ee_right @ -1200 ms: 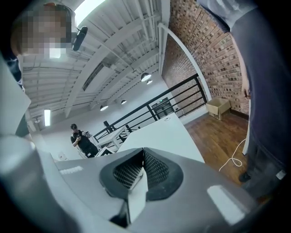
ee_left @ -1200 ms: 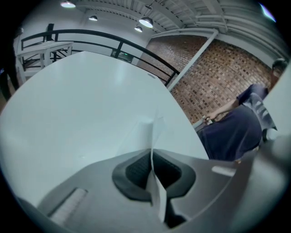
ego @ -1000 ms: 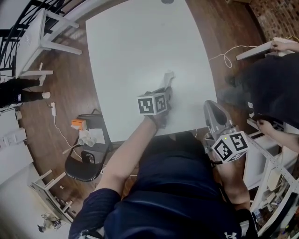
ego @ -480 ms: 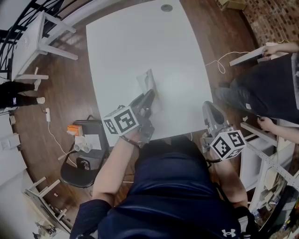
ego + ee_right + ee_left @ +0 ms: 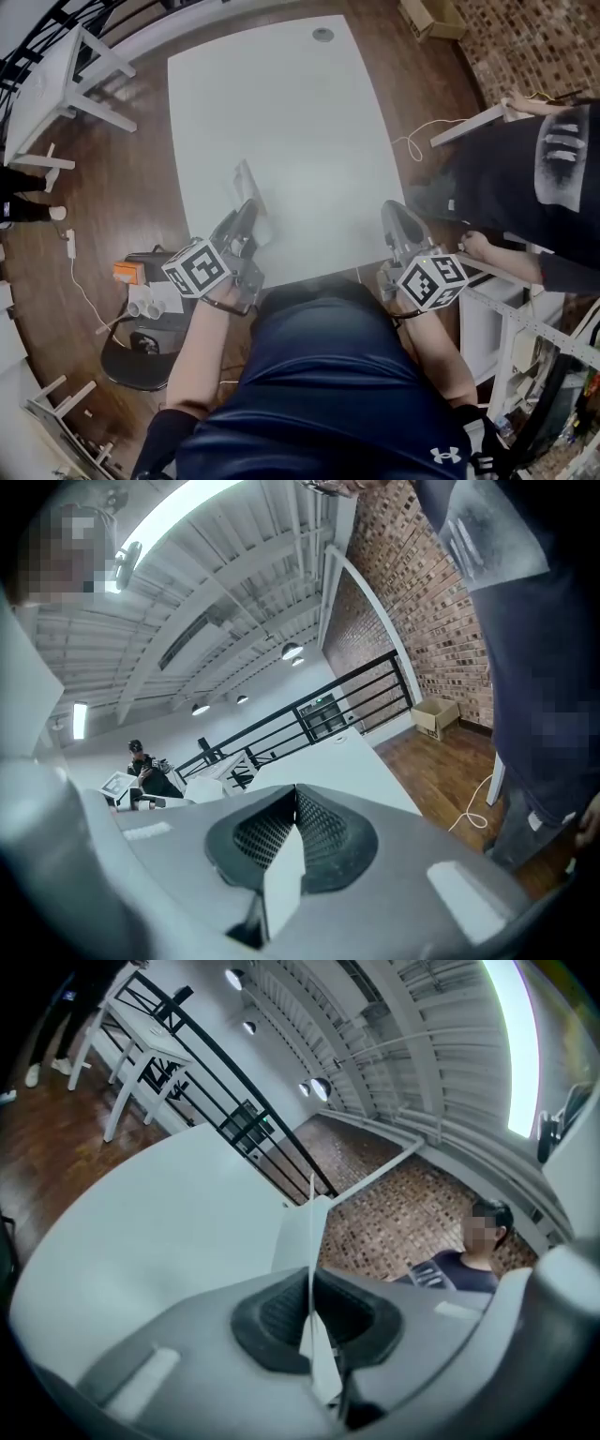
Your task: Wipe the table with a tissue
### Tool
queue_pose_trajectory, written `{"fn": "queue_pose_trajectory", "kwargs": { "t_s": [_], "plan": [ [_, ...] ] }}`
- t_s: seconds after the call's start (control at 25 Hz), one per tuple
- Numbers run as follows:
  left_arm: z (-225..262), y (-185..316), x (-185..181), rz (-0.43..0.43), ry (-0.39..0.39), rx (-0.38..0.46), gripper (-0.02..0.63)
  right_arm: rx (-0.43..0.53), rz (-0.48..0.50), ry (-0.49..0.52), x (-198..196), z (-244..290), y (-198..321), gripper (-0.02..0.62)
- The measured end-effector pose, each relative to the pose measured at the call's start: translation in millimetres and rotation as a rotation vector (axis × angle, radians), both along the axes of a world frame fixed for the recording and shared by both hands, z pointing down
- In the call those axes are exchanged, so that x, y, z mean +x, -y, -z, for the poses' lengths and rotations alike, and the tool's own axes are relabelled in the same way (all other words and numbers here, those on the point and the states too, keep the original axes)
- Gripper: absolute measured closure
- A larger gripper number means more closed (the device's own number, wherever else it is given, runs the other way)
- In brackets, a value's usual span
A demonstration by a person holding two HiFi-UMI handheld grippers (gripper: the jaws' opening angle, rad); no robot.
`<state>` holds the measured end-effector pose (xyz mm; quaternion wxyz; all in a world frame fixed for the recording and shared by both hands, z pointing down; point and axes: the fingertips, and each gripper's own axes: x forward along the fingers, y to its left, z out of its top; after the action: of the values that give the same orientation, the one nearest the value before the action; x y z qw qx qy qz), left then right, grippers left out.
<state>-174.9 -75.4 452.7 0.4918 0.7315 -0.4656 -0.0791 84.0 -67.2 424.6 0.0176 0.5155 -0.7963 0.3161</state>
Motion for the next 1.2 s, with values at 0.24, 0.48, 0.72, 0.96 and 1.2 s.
{"fn": "queue_pose_trajectory", "kwargs": {
  "t_s": [0.24,0.48,0.72,0.96,1.2],
  "plan": [
    [12.0,-6.0,-0.1,-0.036,-0.033,0.033,0.600,0.006,-0.001,-0.017,-7.2,6.1,-9.3,0.584],
    [28.6,-9.8,-4.8,-0.040,-0.050,0.061,0.600,0.012,0.015,-0.016,-22.7,8.7,-12.7,0.584],
    [27.2,-17.6,-21.5,-0.003,-0.029,0.048,0.600,0.012,0.024,-0.013,-29.0,9.1,-8.4,0.584],
    [9.8,-29.1,-43.0,0.061,0.005,0.004,0.600,-0.001,0.037,-0.012,-29.7,2.5,-4.7,0.584],
    [8.2,-40.5,-55.8,0.102,0.005,-0.005,0.600,-0.005,0.051,-0.007,-33.2,0.1,0.6,0.584]
  ]
}}
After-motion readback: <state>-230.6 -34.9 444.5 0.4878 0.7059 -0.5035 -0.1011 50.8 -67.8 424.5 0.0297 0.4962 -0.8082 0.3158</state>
